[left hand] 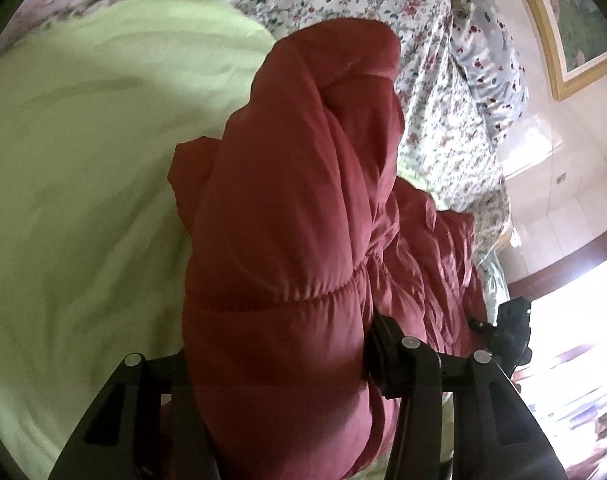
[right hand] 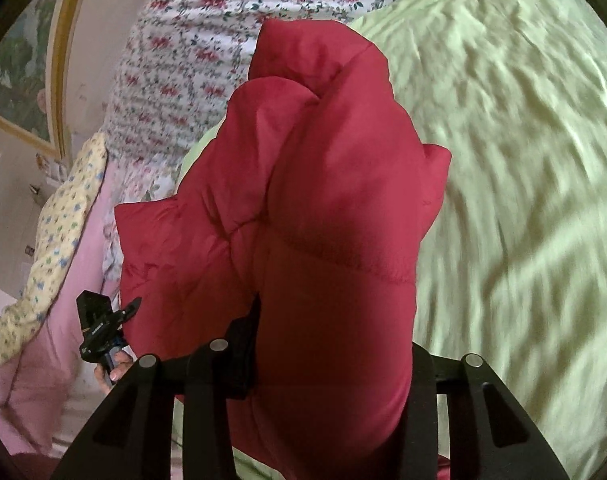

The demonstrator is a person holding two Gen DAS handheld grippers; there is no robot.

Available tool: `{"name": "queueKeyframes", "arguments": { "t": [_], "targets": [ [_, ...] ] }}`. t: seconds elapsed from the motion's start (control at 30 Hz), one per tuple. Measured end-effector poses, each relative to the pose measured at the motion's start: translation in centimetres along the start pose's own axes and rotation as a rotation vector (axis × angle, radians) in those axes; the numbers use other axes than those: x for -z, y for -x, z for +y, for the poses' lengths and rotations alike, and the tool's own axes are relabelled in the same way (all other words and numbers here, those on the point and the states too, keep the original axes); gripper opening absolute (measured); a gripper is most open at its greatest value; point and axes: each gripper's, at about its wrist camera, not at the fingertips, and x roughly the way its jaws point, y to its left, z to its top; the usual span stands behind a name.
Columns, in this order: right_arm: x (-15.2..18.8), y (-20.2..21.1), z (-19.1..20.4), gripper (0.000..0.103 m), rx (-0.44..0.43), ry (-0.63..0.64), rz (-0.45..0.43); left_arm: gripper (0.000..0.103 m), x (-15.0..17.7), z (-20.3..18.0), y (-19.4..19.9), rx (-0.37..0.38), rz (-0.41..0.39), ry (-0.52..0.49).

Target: Fold large clothes

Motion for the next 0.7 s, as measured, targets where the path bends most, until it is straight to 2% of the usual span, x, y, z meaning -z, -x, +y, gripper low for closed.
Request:
{"name": "queueKeyframes", "arguments": {
  "t": [0.13, 0.27, 0.6, 0.7],
  "targets": [
    [1.1, 0.3, -0.2, 0.041, -0.008, -0.01, 0.001, 0.047, 0.7, 0.2, 0.8, 0.001, 0.007, 0.008],
    [1.5, -0.1, -1.1, 0.043, -0.012, -0.031, -0.005, 0.05, 0.6, 0.4, -0.2, -0.023, 0.0, 0.019],
    [1.8, -0.8, -3.0, 0.061, -0.022, -0.058, -0.018, 0.07, 1.5, 0.1, 0.4, -0.15, -0.047, -0.004],
    [1.7, -0.5, -2.9, 0.069, 0.004, -0.047, -0.014, 0.078, 1.8, -0.4, 1.3, -0.212, -0.055, -0.043]
  ]
}}
